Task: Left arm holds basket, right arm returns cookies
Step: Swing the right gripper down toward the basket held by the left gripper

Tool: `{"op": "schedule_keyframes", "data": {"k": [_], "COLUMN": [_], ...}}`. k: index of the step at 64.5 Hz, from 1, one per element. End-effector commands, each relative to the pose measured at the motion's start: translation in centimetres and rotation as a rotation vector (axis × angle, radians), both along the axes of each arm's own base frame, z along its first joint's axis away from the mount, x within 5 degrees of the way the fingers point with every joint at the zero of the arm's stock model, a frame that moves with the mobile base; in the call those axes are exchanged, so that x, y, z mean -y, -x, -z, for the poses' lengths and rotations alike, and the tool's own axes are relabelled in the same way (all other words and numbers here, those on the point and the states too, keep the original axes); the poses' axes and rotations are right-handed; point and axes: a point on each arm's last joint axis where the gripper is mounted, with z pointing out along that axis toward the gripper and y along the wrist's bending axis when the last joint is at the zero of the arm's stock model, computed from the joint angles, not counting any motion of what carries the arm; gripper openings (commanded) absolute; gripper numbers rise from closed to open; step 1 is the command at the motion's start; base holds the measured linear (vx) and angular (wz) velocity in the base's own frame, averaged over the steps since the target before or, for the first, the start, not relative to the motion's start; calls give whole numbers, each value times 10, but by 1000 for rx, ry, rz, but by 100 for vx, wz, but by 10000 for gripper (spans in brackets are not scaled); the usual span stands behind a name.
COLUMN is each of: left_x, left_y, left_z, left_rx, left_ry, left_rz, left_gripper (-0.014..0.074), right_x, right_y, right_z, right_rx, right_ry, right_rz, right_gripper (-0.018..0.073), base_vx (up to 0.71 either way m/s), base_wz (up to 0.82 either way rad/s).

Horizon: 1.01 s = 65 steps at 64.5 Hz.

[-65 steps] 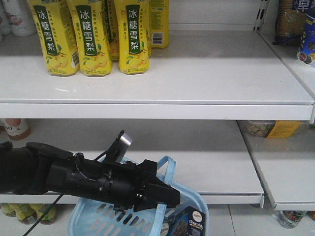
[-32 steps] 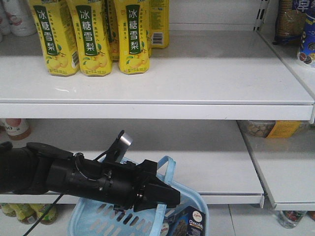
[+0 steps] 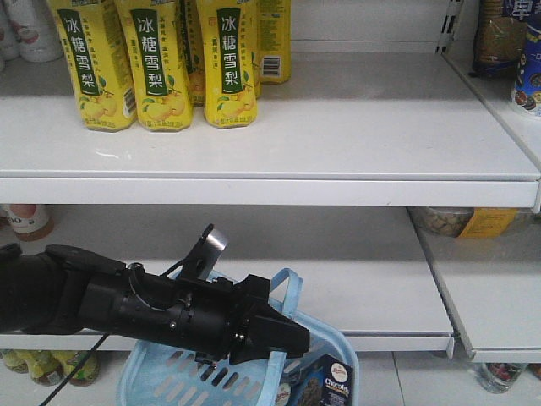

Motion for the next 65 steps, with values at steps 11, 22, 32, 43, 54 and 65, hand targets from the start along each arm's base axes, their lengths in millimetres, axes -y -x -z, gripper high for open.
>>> {"op": "schedule_keyframes", "data": {"k": [11, 22, 32, 43, 54, 65], "left_x": [3, 3, 3, 3, 3, 3], "left_y": [0, 0, 0, 0, 0, 0], "left_z": [-29, -29, -29, -29, -29, -29], "left_rx": [48, 48, 48, 48, 48, 48], "left_ry": [122, 122, 122, 122, 122, 122], "left_rz": [5, 5, 5, 5, 5, 5], "left_gripper": [-6, -6, -6, -6, -6, -6], "right_x": [-1, -2, -3, -4, -4, -4], "right_y": [-17, -40, -53, -58, -60, -59], "right_z": [-57, -66, -58, -53, -53, -51], "right_rx": [-144, -299, -375, -422, -427, -452], "right_ry": [-17, -86, -111, -161, -162, -162], "right_rz": [-10, -22, -22, -27, -26, -28], "right_gripper": [-8, -8, -8, -8, -3, 36], "base_vx": [0, 0, 0, 0, 0, 0], "base_wz": [0, 0, 0, 0, 0, 0]}}
